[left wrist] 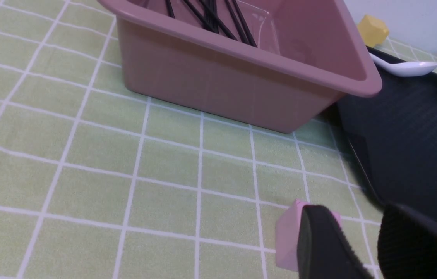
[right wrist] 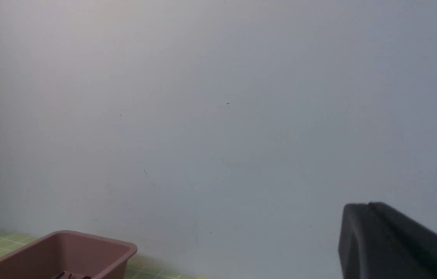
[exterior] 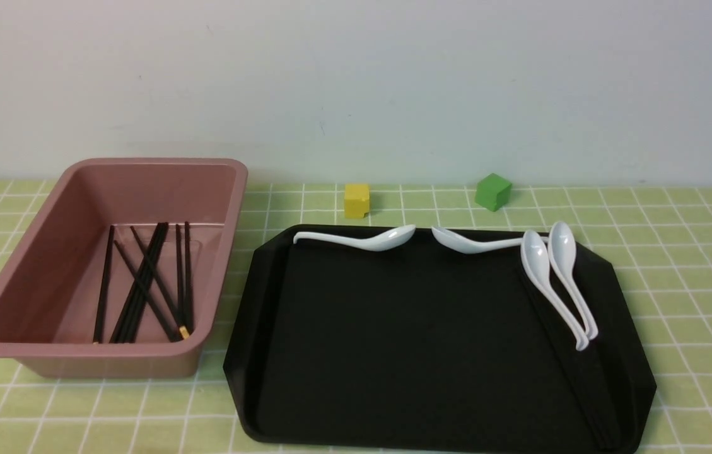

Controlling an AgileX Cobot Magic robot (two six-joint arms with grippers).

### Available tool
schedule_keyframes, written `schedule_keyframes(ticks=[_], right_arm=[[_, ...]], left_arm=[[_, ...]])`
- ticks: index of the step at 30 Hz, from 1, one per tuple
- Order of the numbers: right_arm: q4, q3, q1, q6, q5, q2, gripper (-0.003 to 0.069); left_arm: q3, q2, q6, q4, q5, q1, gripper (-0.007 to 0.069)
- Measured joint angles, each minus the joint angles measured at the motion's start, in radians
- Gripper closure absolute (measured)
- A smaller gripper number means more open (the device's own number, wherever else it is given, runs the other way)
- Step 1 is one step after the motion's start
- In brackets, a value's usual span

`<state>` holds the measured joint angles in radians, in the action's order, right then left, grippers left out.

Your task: On green tablecloth take chopsticks from black tray and put them in box.

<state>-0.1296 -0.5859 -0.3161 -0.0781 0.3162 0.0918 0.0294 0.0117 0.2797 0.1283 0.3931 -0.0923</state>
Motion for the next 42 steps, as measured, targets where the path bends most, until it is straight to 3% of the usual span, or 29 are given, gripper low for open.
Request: schedule_keyframes(ticks=[7,13,22,25,42], right_arm=[[-0.006,0.021,0.000,0.000,-0.012,0.000,0.0629],[0.004,0.191,0.009,0.000,-0.046,-0.010,0.0622],[0.024,0.571,0.292,0.050,-0.053,-0.102,0.0612],[0.038,0.610,0.333,0.052,-0.022,-0.102,0.0606],[0.044,0.605,0.298,0.054,0.049,-0.102,0.0582]], left_arm=[[0.000,0.000,0.000,0.001,0.000,0.000,0.0388],[0.000,0.000,0.000,0.000,0.001,0.000,0.0388],[0.000,0.000,0.000,0.000,0.001,0.000,0.0388],[0.000,0.000,0.000,0.000,0.001,0.000,0.0388],[0.000,0.000,0.000,0.000,0.001,0.000,0.0386]])
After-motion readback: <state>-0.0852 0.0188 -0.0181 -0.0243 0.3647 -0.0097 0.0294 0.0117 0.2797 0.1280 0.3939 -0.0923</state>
